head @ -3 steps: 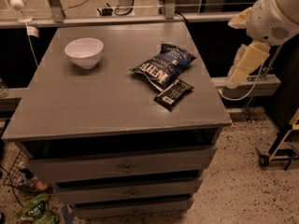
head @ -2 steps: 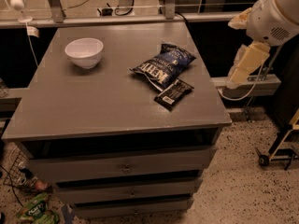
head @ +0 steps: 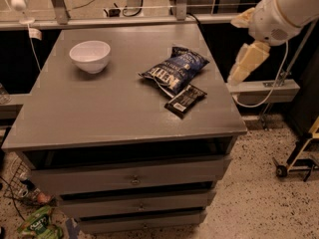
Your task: Place blue chip bag into white bowl
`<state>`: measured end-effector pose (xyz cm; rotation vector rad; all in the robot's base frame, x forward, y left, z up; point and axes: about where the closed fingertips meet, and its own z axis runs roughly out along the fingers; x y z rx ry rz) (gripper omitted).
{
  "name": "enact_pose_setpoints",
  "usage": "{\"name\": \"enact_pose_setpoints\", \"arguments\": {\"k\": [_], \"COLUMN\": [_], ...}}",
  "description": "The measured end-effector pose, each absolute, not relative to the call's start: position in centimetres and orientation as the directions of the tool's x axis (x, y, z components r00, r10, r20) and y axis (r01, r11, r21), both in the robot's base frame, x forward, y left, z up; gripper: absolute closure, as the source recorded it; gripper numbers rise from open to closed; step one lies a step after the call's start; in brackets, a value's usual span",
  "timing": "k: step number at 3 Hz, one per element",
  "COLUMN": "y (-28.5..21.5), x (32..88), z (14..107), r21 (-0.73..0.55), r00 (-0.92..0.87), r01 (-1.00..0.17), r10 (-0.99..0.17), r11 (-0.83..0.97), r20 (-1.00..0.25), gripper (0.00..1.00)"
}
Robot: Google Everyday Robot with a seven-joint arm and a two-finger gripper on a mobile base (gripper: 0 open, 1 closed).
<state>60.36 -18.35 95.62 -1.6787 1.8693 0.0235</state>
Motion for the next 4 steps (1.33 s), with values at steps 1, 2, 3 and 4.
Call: {"name": "enact_pose_setpoints", "arguments": {"k": [1, 2, 3, 4], "y": [-16.6, -14.9, -13.8, -12.0], "x": [65.1, 69.9, 72.4, 74.4], "z": [93.8, 90.8, 88.8, 86.8], "r21": [-0.393, -0.402, -0.401, -0.372], "r00": [0.027, 0.009, -0.01, -0.003], "r01": [-0.905, -0.903, -0.905, -0.92], "r10": [-0.901, -0.93, -0.949, -0.954], "r11": [0.161, 0.15, 0.144, 0.12], "r20": [-0.432, -0.367, -0.316, -0.3], "gripper": [0.0, 0.0, 0.0, 0.02]}}
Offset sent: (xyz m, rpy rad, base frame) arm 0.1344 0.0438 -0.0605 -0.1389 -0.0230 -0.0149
